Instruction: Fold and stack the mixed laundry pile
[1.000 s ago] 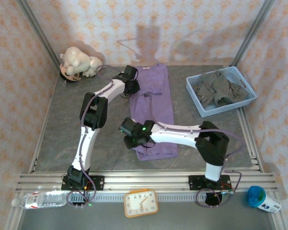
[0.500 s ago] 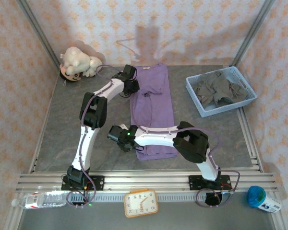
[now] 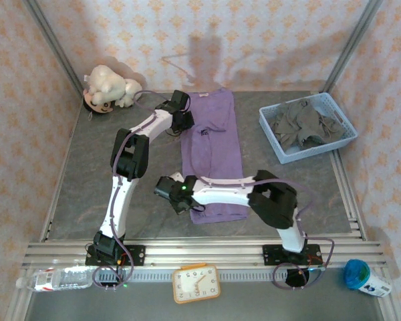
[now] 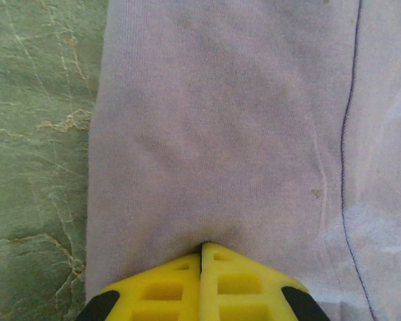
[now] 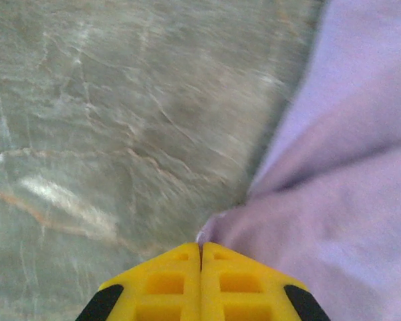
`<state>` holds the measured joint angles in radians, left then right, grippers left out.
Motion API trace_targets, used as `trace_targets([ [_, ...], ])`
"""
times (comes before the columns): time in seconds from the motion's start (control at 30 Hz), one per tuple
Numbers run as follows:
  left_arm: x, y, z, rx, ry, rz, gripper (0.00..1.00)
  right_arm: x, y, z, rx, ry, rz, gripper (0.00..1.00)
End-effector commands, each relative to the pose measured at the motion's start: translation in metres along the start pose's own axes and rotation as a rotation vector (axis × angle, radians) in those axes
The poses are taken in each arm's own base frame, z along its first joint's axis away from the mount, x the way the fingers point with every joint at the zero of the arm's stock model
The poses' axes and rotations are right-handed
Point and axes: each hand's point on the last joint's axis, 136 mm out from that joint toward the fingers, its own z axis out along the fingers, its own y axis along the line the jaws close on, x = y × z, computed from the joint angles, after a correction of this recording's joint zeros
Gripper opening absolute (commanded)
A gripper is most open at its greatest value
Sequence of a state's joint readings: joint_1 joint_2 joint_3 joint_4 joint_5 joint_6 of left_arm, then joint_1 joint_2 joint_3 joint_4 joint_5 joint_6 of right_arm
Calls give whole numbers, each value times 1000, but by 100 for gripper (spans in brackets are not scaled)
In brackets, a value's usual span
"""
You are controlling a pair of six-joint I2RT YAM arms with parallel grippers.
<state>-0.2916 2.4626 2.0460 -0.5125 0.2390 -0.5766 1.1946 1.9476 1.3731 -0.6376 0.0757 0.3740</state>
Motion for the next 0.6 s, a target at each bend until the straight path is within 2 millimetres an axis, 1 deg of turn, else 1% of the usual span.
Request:
trace_targets([
  [0.0, 31, 43, 24, -122, 116, -8, 6, -13, -19, -48, -33, -134, 137, 0],
  [0.07, 30, 44, 25, -123, 117, -10, 6, -2, -32, -55, -46, -151, 206, 0],
  [0.13, 28, 45, 25, -125, 114, -13, 6, 8, -45, -56, -61, -151, 281, 0],
  [0.2, 26, 46, 24, -126, 111, -13, 6, 18, -62, -51, -62, -139, 367, 0],
  [0.3, 25, 46, 25, -128, 111, -16, 6, 32, -93, -44, -32, -126, 512, 0],
  [0.4, 24, 44, 25, -125, 112, -15, 6, 53, -126, -41, 55, -101, 628, 0],
  [0.43, 23, 44, 24, -123, 110, -16, 6, 61, -134, -40, 82, -86, 655, 4],
  [0.47, 22, 44, 24, -124, 109, -17, 6, 68, -142, -40, 113, -75, 678, 12],
  [0.5, 22, 43, 24, -124, 108, -17, 6, 73, -148, -41, 142, -66, 690, 16],
  [0.57, 21, 43, 25, -126, 108, -17, 6, 77, -155, -47, 175, -71, 676, 27],
])
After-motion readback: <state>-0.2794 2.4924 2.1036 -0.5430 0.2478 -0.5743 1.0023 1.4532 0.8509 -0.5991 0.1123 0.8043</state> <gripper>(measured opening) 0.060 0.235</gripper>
